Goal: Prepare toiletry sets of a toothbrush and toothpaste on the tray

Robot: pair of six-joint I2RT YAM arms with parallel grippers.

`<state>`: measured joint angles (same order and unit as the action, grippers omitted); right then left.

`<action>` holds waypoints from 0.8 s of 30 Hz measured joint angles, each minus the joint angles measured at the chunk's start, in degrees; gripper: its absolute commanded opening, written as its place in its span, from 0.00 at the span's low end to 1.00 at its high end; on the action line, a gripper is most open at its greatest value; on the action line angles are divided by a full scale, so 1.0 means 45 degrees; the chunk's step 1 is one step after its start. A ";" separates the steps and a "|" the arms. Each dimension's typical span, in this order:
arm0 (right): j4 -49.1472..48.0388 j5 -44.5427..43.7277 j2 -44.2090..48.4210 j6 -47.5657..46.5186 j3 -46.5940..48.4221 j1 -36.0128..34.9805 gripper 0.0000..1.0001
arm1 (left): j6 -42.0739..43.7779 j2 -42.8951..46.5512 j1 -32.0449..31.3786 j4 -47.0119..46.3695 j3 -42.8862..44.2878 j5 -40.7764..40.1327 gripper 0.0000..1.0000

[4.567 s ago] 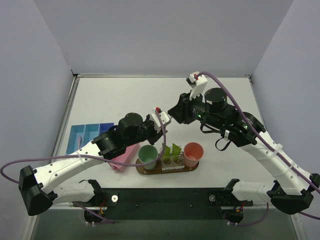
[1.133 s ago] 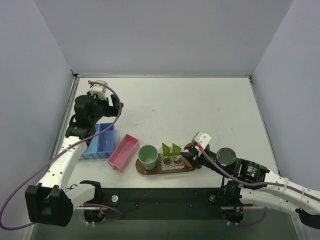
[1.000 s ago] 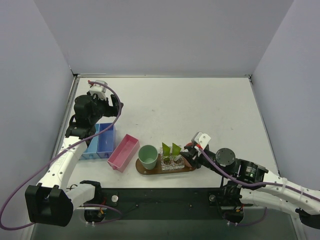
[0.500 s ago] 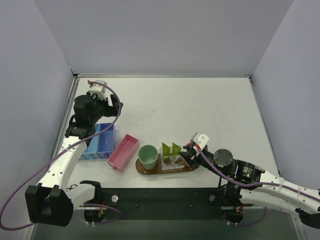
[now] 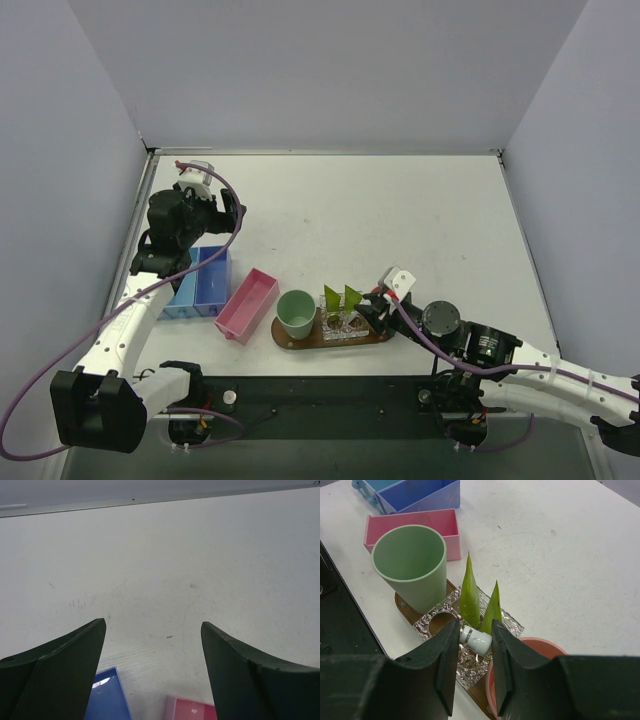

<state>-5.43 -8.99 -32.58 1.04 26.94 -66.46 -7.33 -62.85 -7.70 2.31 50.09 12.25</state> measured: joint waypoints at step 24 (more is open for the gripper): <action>0.0180 -0.0520 0.0340 0.0223 -0.0311 -0.0034 0.44 | 0.0000 -0.0005 0.0000 0.0005 0.0000 0.0015 0.88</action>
<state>-4.62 -11.33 -31.05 2.04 25.54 -66.61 -7.33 -62.87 -7.70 2.33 50.09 12.32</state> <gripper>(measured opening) 0.418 0.874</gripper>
